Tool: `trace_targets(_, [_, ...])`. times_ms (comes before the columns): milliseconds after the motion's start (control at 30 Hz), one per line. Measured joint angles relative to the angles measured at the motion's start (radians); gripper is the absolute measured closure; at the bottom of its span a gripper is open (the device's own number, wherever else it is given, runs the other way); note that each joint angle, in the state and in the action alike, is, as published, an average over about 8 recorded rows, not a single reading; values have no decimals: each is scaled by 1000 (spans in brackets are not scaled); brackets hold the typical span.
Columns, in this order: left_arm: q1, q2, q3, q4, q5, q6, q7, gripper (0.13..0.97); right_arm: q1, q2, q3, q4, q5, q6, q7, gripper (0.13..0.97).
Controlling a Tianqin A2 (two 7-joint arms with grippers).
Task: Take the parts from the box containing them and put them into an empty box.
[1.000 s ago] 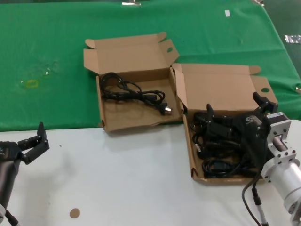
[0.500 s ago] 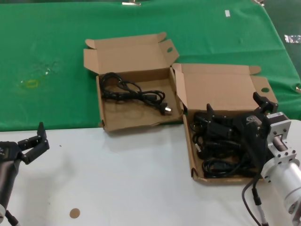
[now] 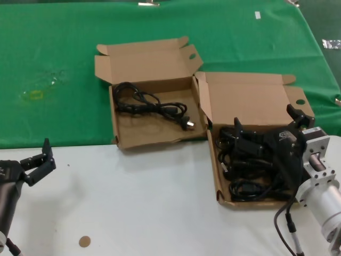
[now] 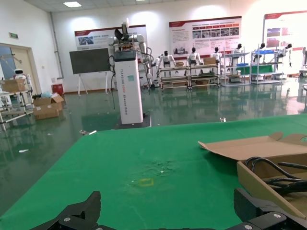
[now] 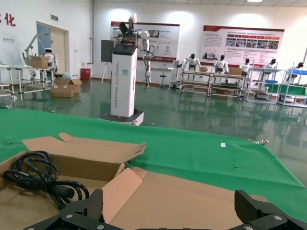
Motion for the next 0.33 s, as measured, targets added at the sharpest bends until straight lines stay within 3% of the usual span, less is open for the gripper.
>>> trace_targets(333, [0, 0, 0, 0, 0, 0, 0, 132, 0, 0, 0, 0, 0, 0, 0, 129])
